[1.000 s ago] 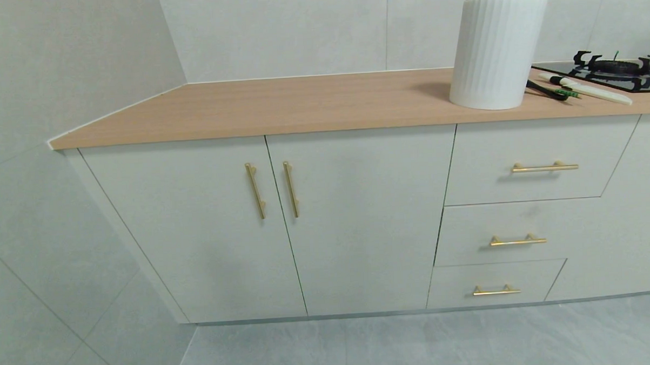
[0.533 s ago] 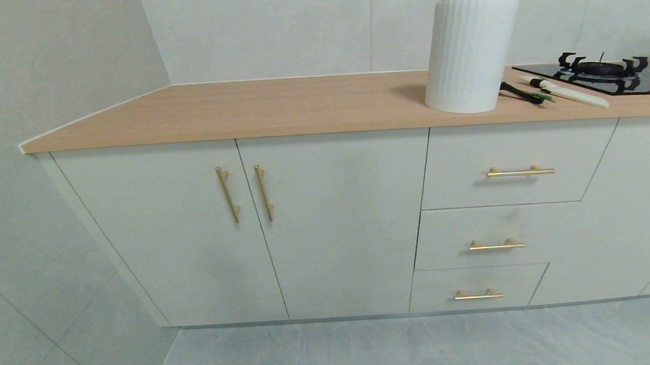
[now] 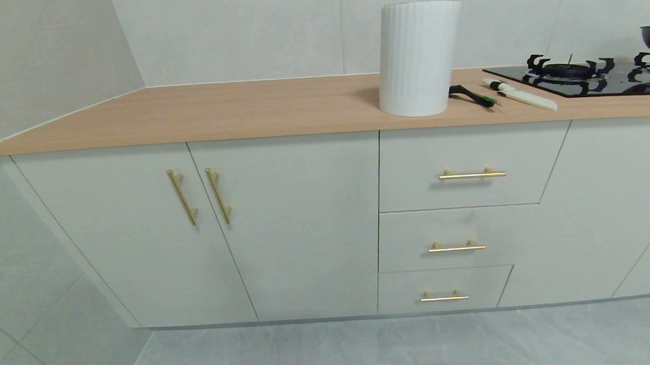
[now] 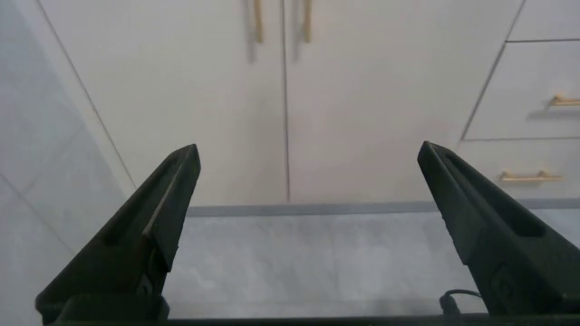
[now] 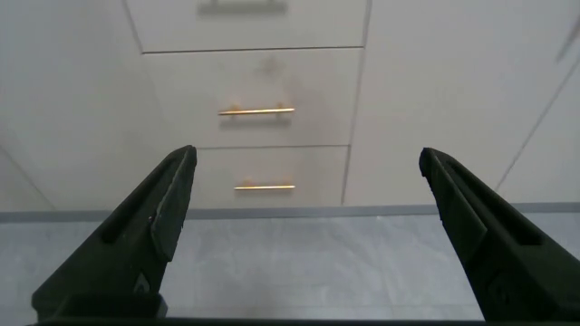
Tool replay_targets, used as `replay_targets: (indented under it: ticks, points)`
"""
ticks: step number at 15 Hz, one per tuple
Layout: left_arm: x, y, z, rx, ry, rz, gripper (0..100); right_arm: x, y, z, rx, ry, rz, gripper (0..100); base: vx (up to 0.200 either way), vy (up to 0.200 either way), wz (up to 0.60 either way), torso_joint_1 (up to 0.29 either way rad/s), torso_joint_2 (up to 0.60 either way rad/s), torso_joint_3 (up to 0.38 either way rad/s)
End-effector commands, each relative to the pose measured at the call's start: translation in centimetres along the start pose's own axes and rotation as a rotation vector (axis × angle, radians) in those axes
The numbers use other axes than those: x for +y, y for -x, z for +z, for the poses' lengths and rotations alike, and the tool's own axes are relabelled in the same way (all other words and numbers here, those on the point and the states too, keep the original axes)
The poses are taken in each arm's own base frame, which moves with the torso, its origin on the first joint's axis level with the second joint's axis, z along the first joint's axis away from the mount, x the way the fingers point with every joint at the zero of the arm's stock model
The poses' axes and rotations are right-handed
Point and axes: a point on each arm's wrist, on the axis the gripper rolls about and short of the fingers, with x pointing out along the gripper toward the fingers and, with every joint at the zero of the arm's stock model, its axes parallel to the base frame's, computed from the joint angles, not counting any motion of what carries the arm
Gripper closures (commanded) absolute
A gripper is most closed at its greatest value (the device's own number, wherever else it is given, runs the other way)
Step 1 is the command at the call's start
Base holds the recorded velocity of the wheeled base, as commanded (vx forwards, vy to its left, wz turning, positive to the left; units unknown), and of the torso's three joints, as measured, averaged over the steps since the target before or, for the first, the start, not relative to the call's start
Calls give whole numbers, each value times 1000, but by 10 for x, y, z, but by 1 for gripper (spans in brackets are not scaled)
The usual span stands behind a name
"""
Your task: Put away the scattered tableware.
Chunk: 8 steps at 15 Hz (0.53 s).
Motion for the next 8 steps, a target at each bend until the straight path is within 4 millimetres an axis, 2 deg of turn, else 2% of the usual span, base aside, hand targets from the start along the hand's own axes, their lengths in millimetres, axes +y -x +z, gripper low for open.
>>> replay_targets:
  ticks: [1, 8]
  points:
    - [0, 0, 0, 1, -1, 0, 0, 0, 0, 0, 2, -1, 0, 0, 0, 0, 0, 0, 0, 0]
    - [0, 0, 0, 1, -1, 0, 0, 0, 0, 0, 2, -1, 0, 0, 0, 0, 0, 0, 0, 0]
